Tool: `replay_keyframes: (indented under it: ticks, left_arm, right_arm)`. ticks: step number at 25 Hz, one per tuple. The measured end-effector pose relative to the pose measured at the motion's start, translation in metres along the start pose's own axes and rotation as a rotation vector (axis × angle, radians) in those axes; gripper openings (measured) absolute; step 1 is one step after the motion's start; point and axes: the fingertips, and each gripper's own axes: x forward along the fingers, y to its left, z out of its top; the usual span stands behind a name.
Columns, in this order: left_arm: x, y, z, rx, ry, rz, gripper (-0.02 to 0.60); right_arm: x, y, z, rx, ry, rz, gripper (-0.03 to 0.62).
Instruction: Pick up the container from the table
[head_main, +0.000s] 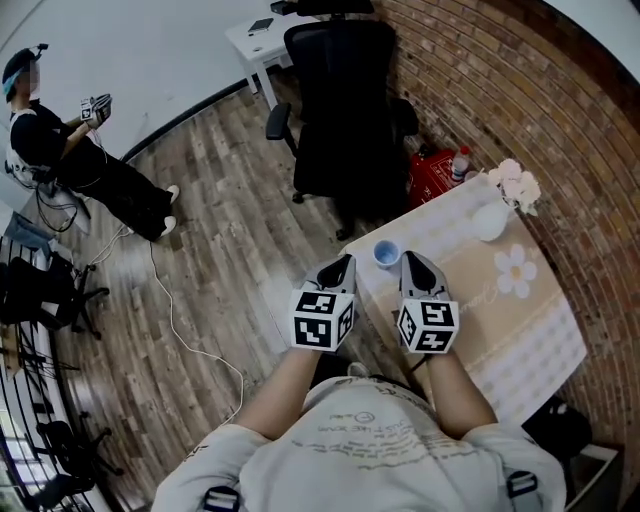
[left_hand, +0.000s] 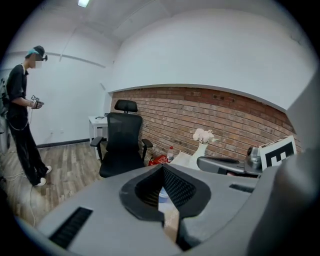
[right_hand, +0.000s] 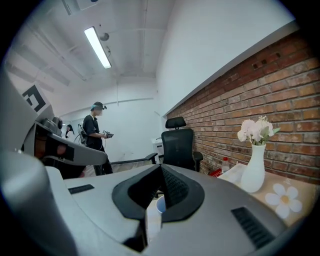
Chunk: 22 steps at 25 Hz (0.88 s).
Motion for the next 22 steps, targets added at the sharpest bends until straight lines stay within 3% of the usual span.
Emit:
replay_keyframes:
  ticks: [11,15,16,18,22]
  left_arm:
    - [0.062,-0.008,0.001,0.047,0.098,-0.182,0.002]
    - [0.074,-0.013,0.000,0.052,0.118,-0.226,0.002]
    - [0.077,-0.014,-0.001,0.052,0.125,-0.235,0.002]
    - [0.082,-0.014,-0.006,0.051,0.138,-0.245,0.003]
    - [0.091,-0.001,-0.012,0.037,0.156,-0.236,0.002]
  right_arm:
    - [0.028,-0.024,-0.021,0.022,0.073,-0.118,0.002]
    - [0.034,-0.027,-0.034,0.000,0.101,-0.122,0.002]
    - [0.036,-0.027,-0.038,-0.005,0.112,-0.111,0.015]
    - [0.040,-0.026,-0.047,-0.002,0.129,-0.086,0.117]
    - [0.050,-0.021,-0.064,-0.016,0.157,-0.050,0.225]
